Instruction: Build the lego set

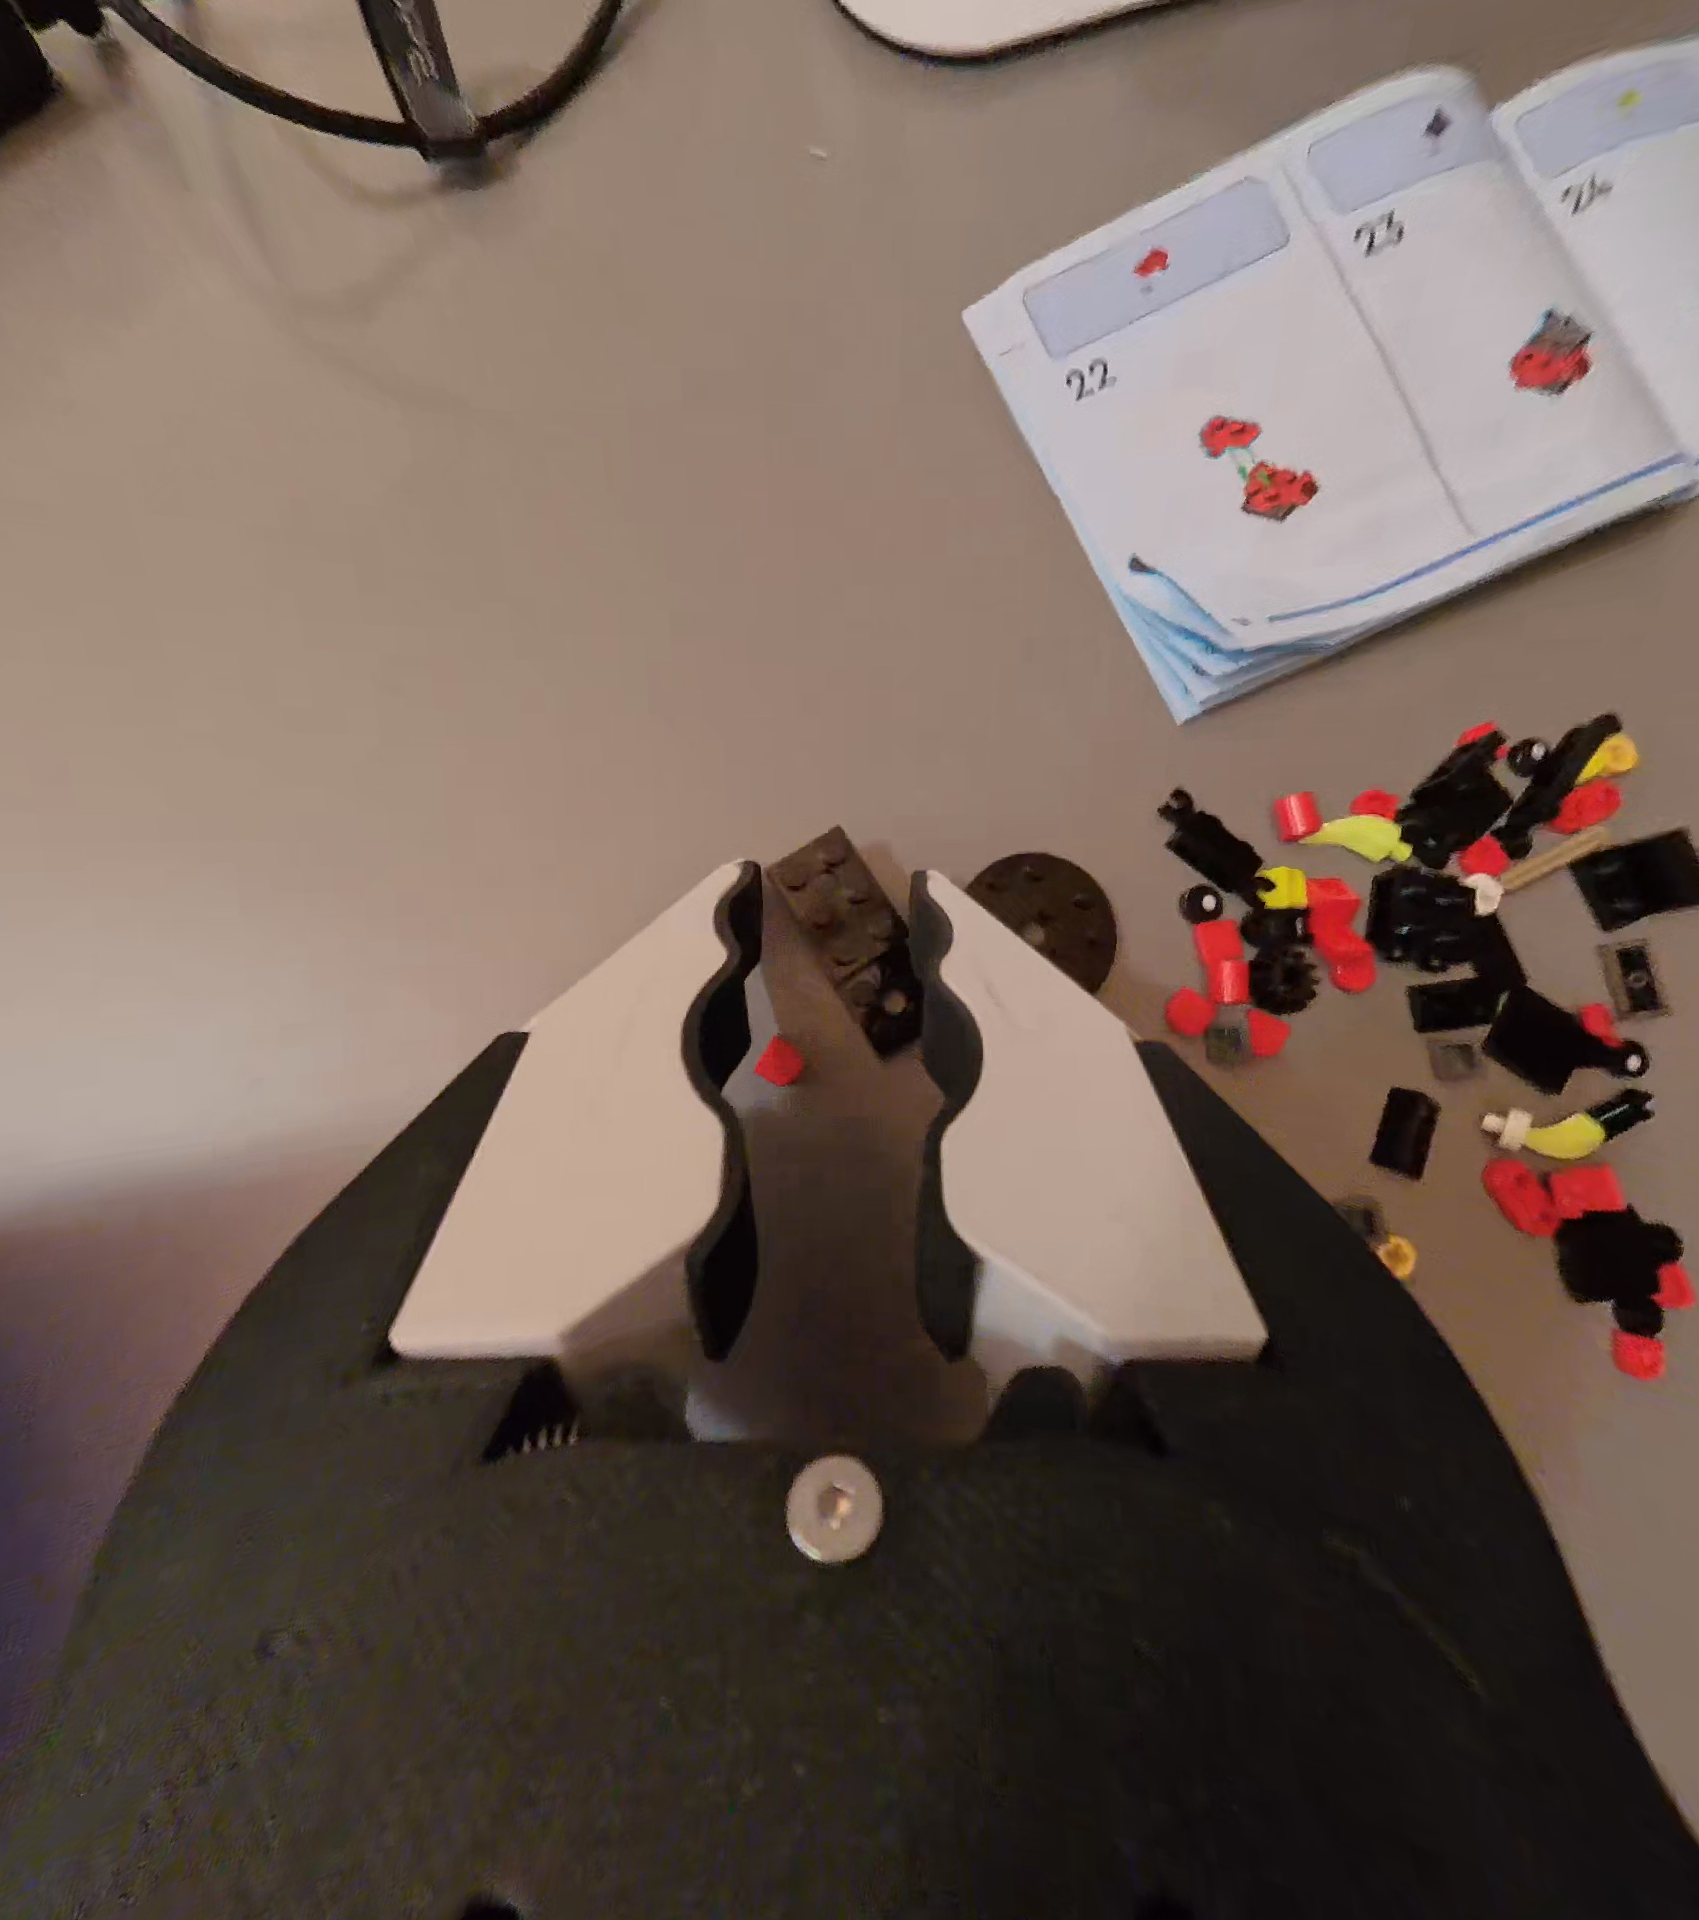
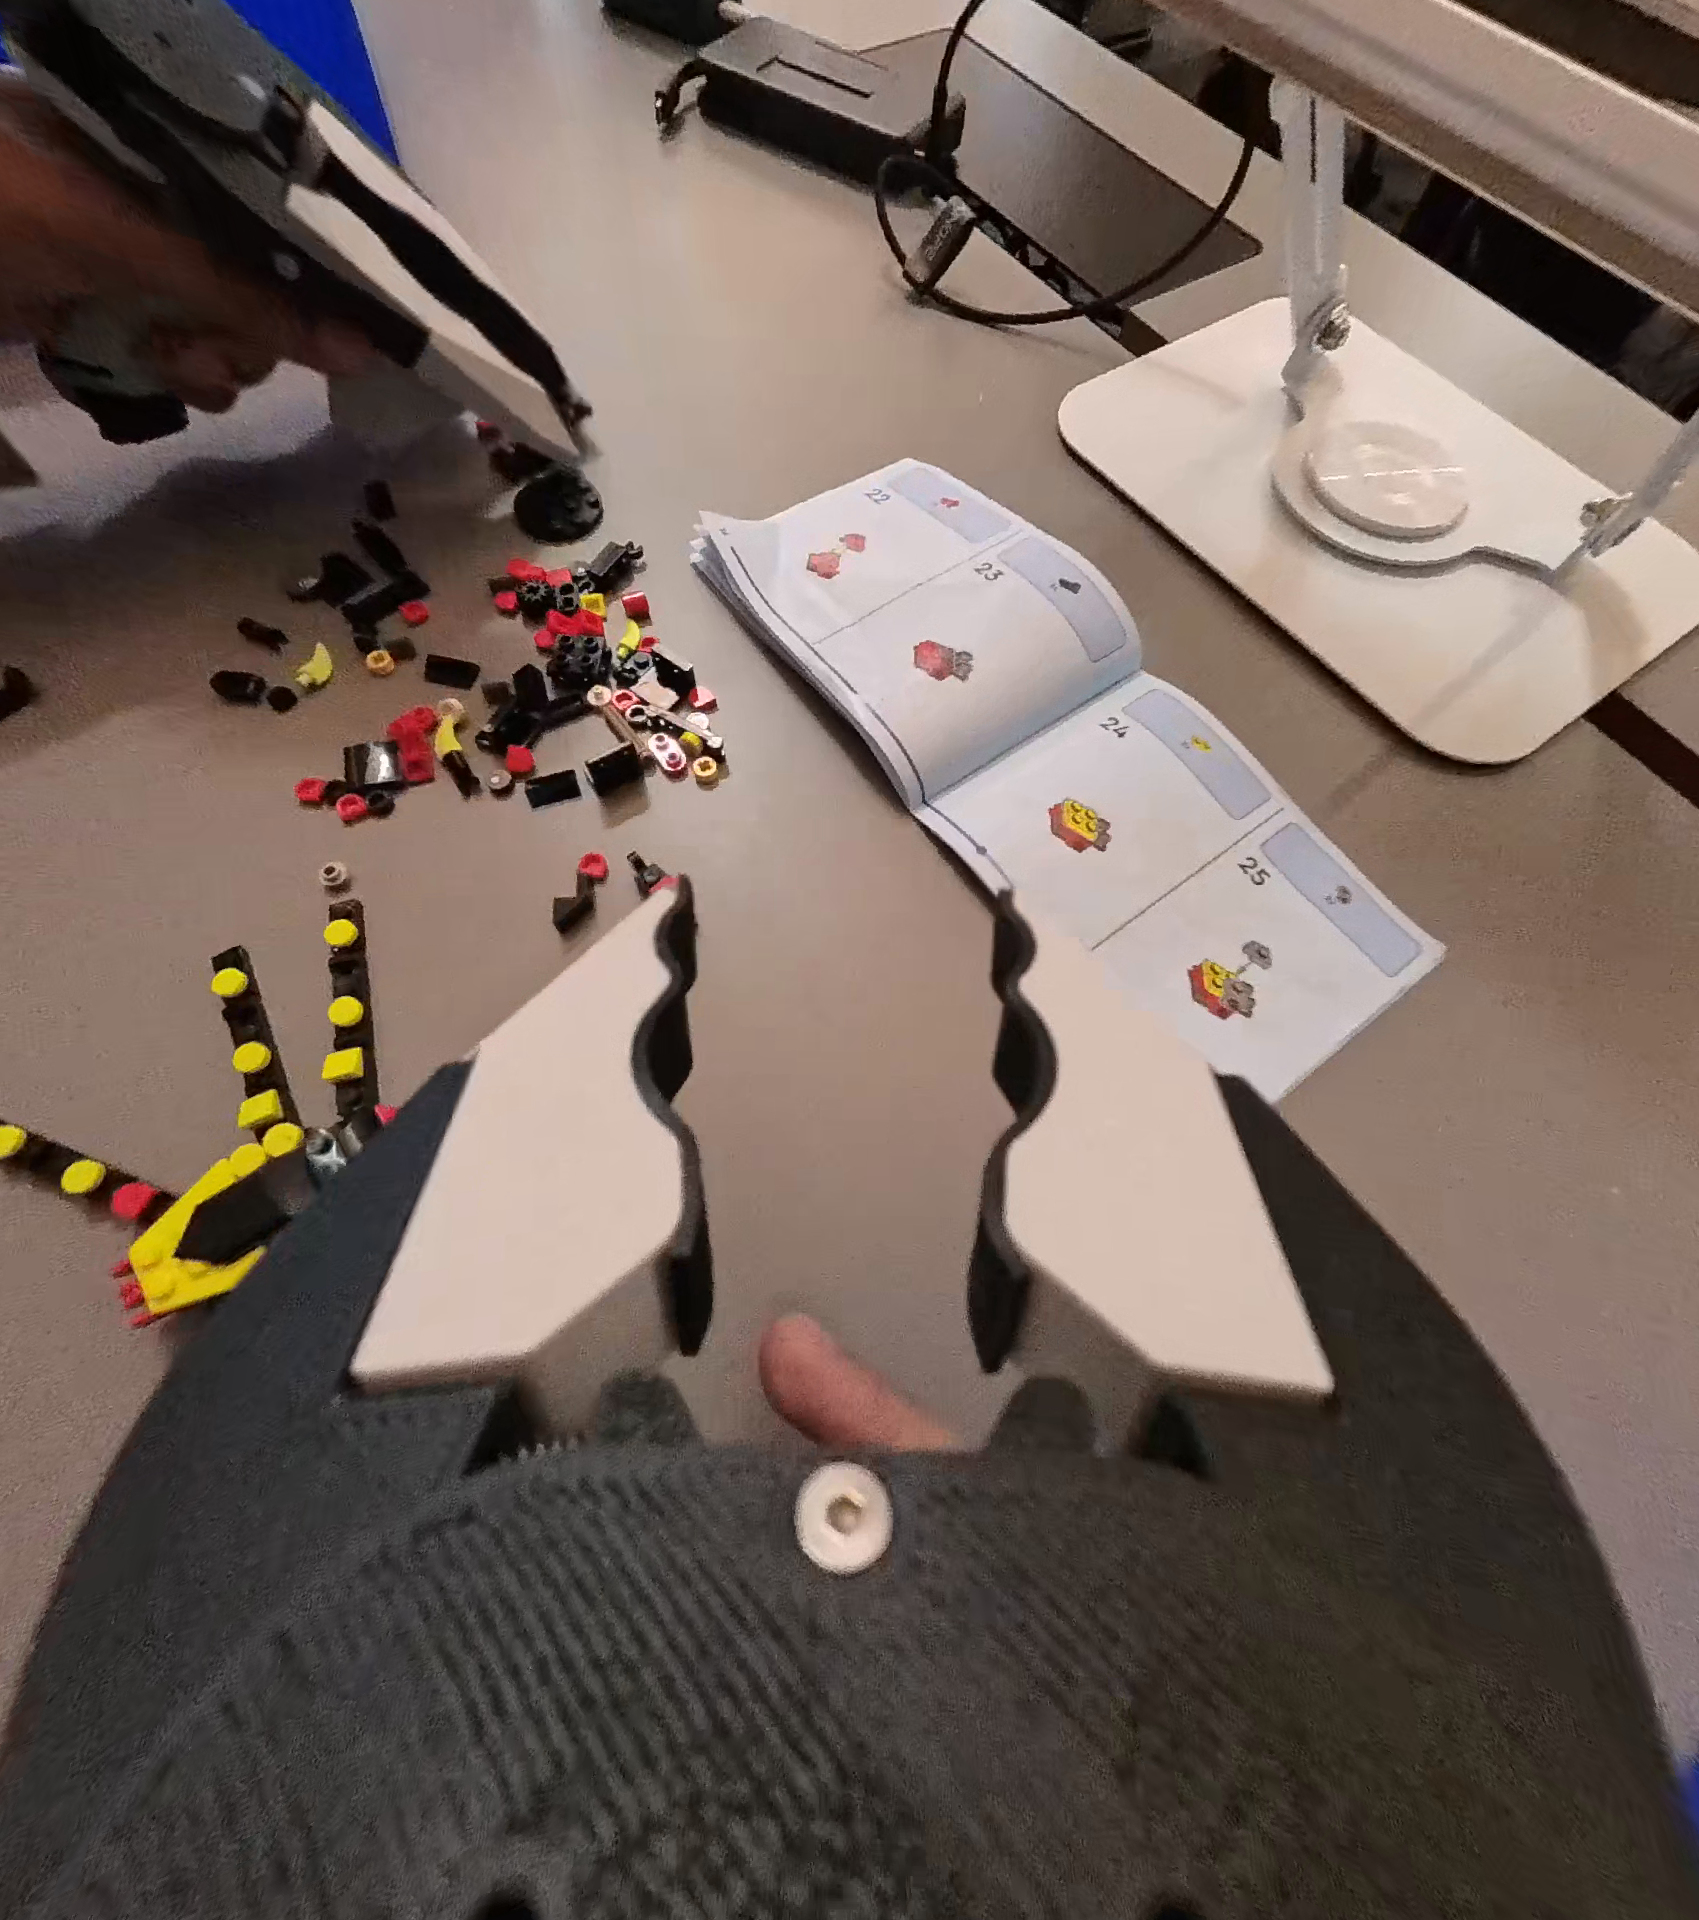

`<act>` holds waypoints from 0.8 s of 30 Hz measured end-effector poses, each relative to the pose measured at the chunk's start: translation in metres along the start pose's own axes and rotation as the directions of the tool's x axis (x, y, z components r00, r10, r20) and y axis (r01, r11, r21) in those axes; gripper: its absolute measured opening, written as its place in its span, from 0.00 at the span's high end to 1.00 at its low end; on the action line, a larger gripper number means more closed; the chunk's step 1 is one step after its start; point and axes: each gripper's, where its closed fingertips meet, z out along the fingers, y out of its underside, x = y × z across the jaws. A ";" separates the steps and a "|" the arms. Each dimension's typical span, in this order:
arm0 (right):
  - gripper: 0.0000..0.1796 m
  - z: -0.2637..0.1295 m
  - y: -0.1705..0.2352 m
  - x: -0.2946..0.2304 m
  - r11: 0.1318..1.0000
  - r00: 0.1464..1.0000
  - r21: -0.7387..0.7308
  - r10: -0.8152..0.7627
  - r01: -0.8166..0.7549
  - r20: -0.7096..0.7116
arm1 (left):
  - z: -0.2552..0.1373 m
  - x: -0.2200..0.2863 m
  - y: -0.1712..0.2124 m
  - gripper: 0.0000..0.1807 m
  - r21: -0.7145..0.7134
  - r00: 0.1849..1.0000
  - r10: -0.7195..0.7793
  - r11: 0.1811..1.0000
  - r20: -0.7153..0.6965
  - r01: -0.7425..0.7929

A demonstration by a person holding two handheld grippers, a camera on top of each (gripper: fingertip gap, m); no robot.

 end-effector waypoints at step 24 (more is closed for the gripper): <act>0.68 -0.001 0.012 0.020 0.997 0.997 0.012 0.073 -0.073 0.008 | -0.011 0.013 0.015 0.86 -0.053 0.998 0.028 0.998 -0.061 -0.032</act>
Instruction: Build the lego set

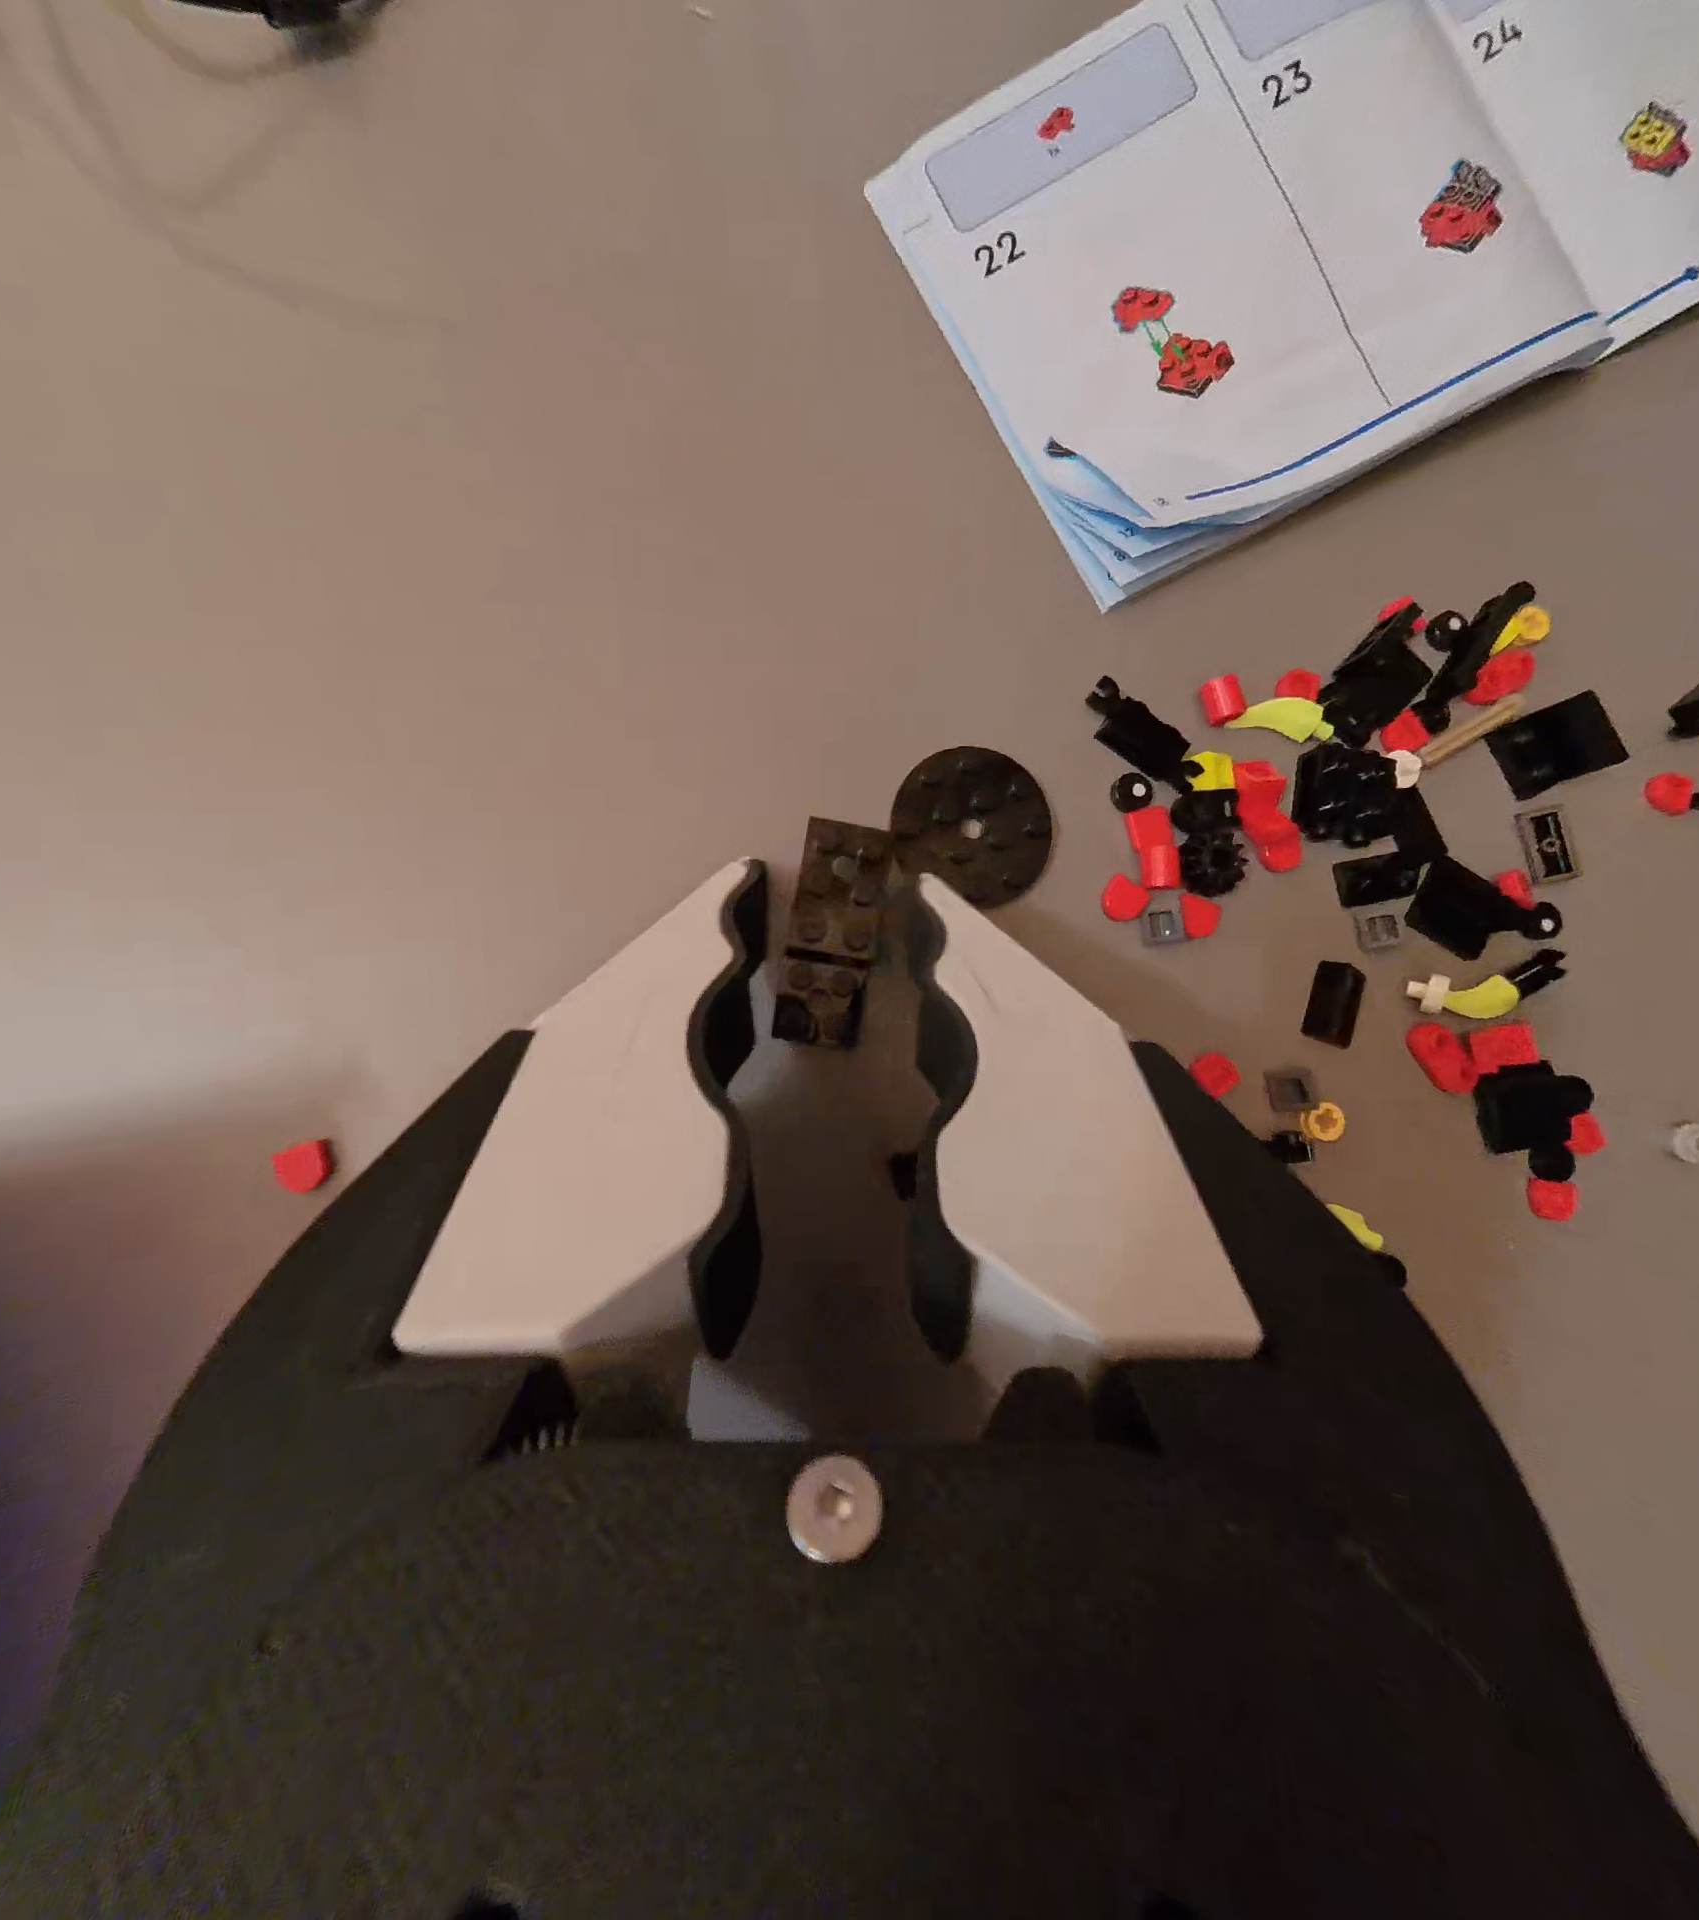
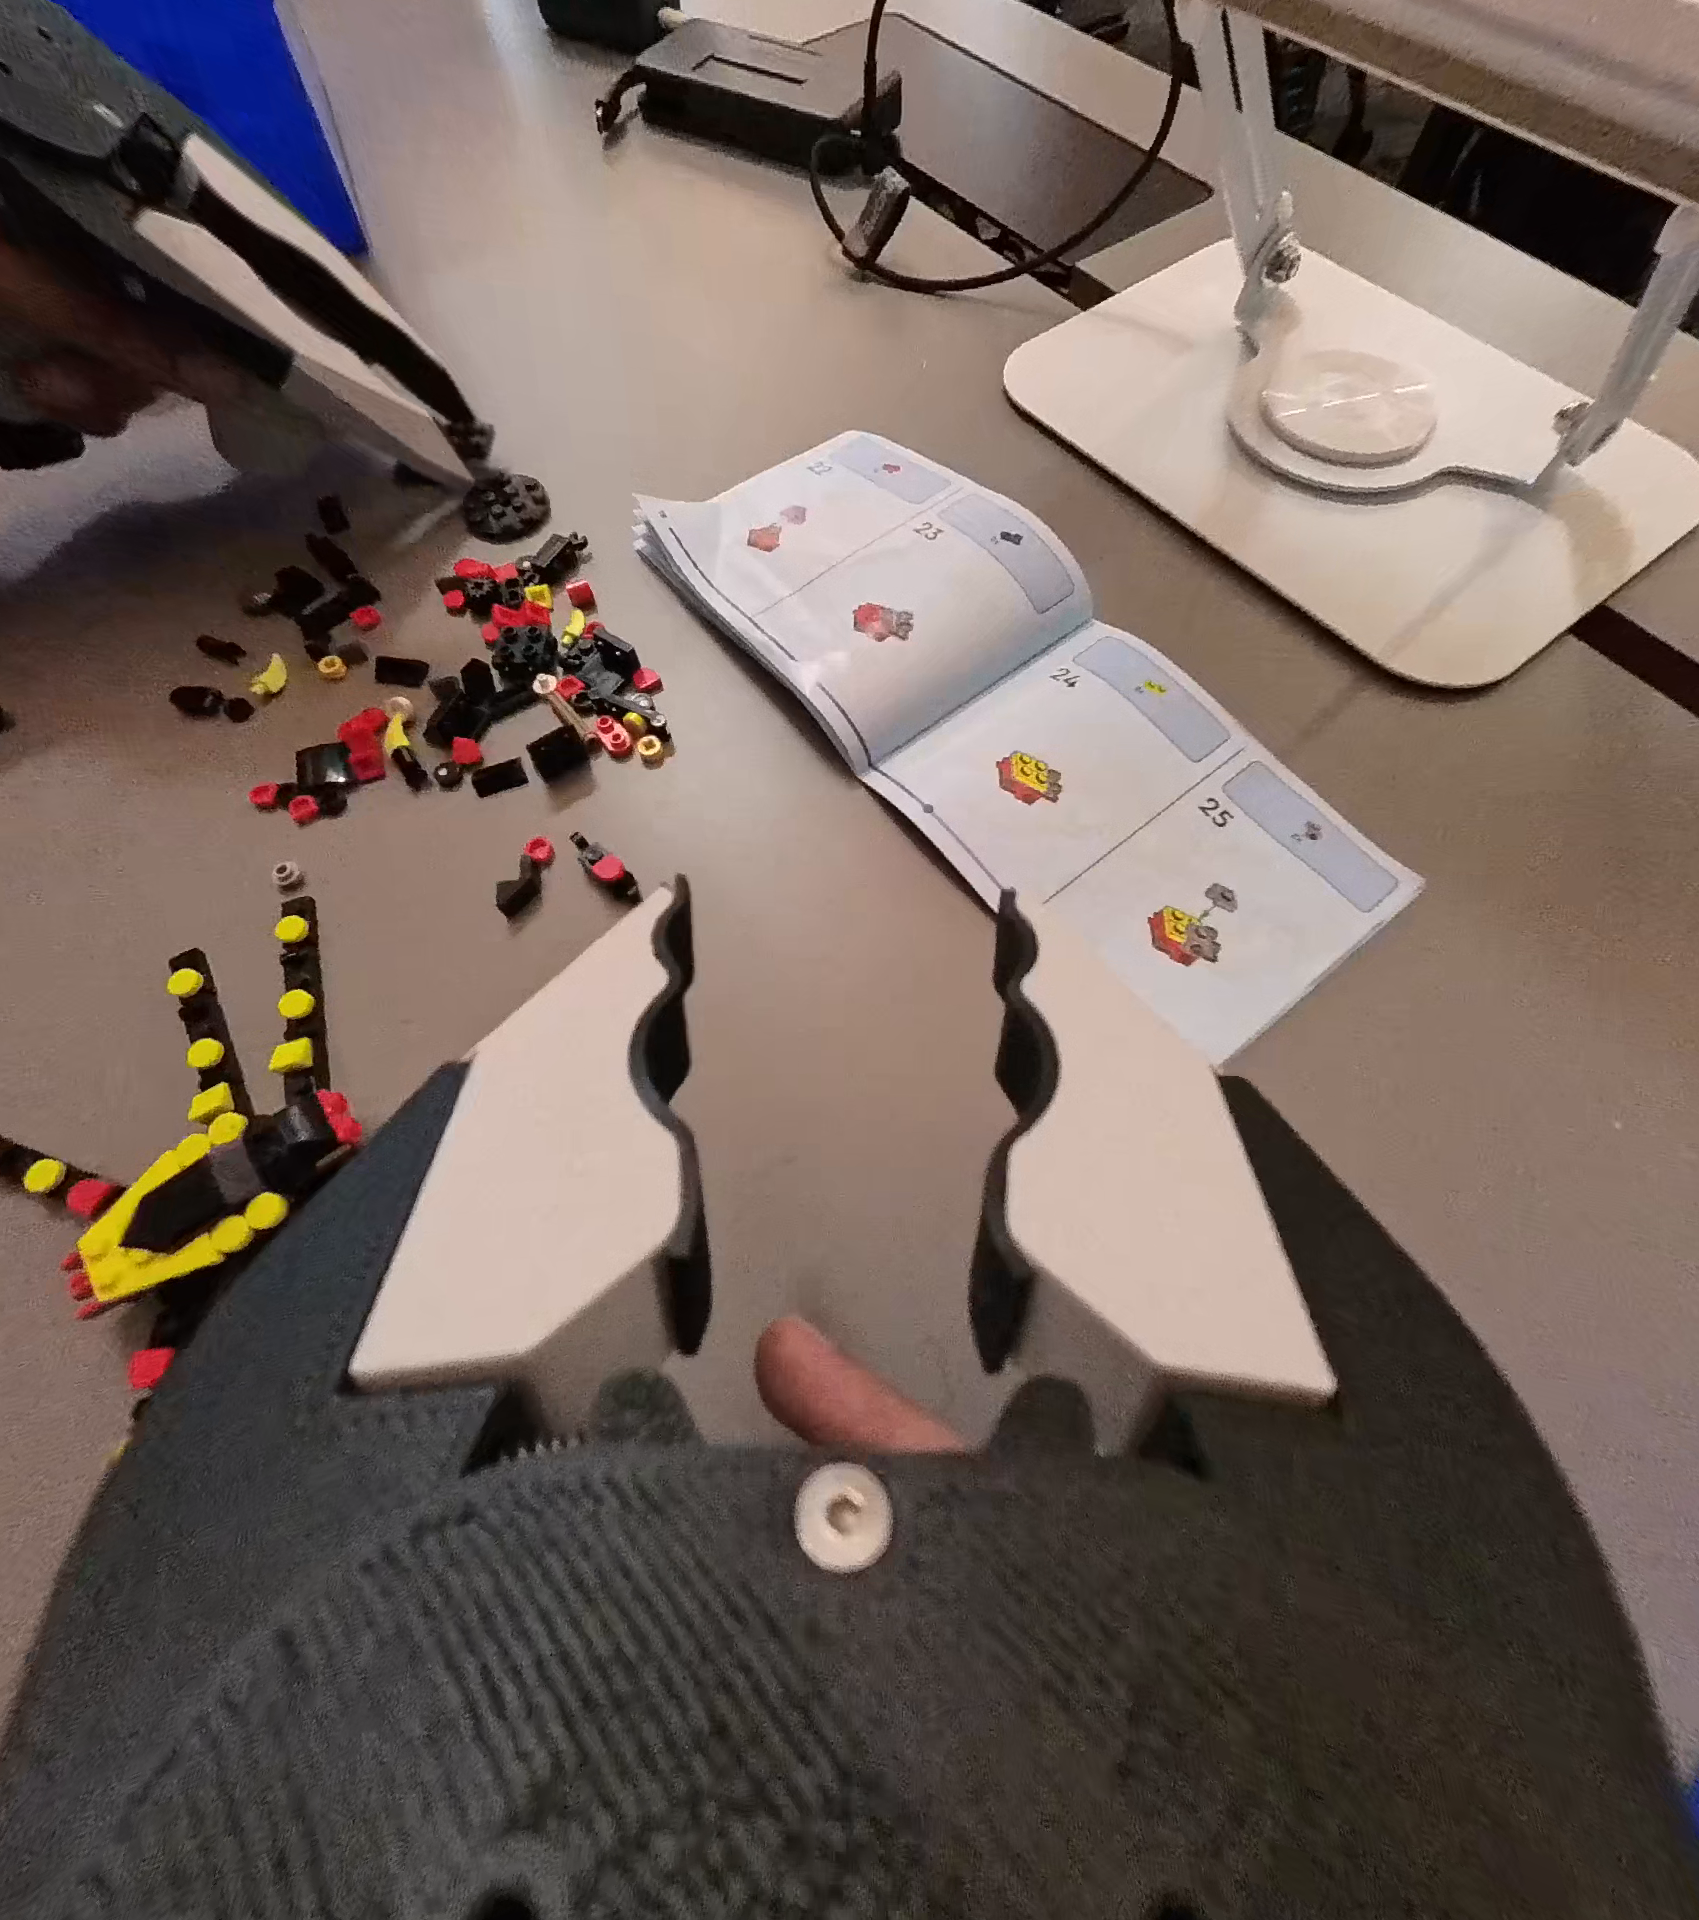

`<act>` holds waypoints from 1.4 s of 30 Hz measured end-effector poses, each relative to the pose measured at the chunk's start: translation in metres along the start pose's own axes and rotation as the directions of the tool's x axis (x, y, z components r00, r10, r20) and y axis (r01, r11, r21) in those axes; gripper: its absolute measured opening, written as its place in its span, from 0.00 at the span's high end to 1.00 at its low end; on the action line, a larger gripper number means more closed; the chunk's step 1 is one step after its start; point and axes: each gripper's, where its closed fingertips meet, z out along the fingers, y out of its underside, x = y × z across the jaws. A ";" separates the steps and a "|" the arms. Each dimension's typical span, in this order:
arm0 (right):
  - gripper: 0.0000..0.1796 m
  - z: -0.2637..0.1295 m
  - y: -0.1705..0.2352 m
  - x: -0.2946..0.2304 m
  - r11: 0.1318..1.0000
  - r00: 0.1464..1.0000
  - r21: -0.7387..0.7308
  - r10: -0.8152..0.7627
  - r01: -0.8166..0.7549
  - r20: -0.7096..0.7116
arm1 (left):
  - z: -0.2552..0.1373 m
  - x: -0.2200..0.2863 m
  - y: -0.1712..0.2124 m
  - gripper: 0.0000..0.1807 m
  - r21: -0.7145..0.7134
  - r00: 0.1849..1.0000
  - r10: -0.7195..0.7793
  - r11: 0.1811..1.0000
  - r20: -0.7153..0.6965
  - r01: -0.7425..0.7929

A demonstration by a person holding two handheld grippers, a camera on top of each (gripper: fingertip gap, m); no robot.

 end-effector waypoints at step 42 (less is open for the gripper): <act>0.86 -0.124 0.154 -0.089 0.969 0.988 -0.190 -0.151 0.157 0.043 | -0.040 0.294 0.028 0.84 0.403 0.702 0.576 0.811 -0.420 -0.424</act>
